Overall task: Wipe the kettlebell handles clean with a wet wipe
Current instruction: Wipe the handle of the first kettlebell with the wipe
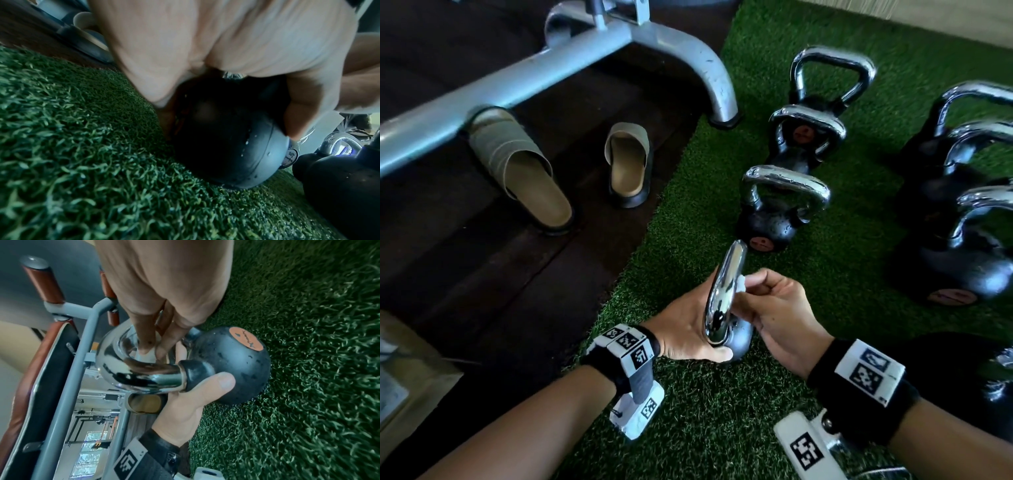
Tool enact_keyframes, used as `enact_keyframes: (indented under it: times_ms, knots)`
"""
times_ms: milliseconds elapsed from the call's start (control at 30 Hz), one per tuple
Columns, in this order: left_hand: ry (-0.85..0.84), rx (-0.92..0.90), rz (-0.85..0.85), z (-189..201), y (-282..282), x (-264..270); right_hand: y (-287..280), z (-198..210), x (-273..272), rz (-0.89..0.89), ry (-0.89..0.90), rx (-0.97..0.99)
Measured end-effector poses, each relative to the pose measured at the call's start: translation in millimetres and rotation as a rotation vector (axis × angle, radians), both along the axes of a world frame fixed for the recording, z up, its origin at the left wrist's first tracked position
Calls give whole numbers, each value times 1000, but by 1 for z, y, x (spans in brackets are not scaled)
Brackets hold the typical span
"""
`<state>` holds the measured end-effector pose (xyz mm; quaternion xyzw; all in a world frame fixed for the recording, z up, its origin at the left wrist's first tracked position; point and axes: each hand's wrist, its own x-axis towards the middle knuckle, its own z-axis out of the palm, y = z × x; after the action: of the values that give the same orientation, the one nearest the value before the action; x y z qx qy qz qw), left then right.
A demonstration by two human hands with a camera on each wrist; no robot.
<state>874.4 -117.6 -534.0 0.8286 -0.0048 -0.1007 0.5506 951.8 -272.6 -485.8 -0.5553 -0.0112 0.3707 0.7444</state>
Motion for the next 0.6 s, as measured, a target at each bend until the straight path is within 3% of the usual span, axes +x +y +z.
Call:
enact_keyframes:
  times_ms: [167,333,500,600]
  knots:
    - [-40,-11,52,-7,-2,-8,-3,7,-3,33,-290,-148]
    - [-41,-34,63,-5,-7,-11,7,0,5,-179,-268,-200]
    - [-82,-34,43,-5,-10,-14,2,1,4,-145,-412,-341]
    - [-75,-81,69,-5,-13,-13,7,-4,6,-224,-383,-429]
